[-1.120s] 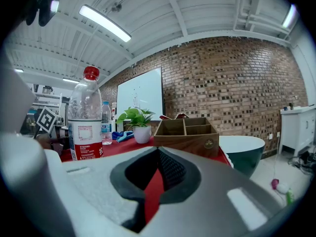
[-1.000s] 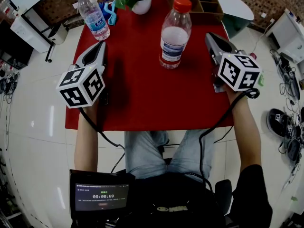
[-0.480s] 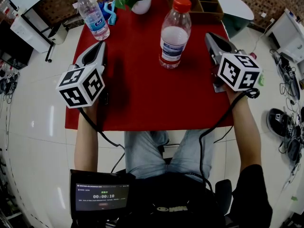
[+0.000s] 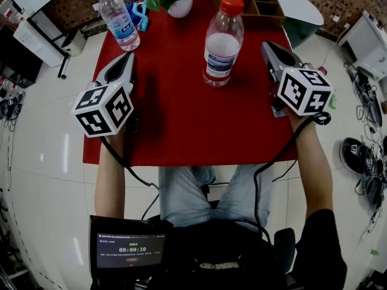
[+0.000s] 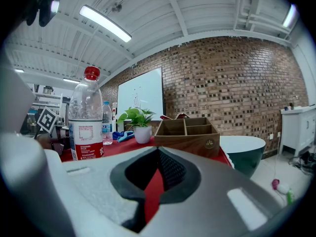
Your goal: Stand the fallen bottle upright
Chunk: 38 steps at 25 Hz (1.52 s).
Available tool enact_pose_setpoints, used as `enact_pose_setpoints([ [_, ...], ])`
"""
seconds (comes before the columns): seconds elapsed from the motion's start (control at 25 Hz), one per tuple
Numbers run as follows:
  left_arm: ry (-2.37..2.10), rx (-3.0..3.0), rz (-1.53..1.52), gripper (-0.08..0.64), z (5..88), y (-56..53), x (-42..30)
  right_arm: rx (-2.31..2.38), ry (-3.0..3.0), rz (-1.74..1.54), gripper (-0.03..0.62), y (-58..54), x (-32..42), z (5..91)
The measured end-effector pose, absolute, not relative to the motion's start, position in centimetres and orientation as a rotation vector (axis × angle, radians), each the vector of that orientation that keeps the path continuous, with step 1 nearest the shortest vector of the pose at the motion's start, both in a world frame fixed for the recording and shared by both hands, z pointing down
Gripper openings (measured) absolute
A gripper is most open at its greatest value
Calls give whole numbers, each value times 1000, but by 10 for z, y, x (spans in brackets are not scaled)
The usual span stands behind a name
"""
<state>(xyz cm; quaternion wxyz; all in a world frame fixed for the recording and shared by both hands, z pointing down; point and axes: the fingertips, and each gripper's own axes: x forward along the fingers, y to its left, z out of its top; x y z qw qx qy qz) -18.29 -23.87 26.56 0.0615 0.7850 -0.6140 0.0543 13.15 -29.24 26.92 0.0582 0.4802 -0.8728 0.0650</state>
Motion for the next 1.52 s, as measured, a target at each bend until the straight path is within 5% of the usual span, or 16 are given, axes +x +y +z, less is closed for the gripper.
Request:
enact_pose_setpoints([
  [1.52, -1855, 2369, 171, 6, 266, -237, -185, 1449, -2657, 211, 3, -293, 129, 268],
])
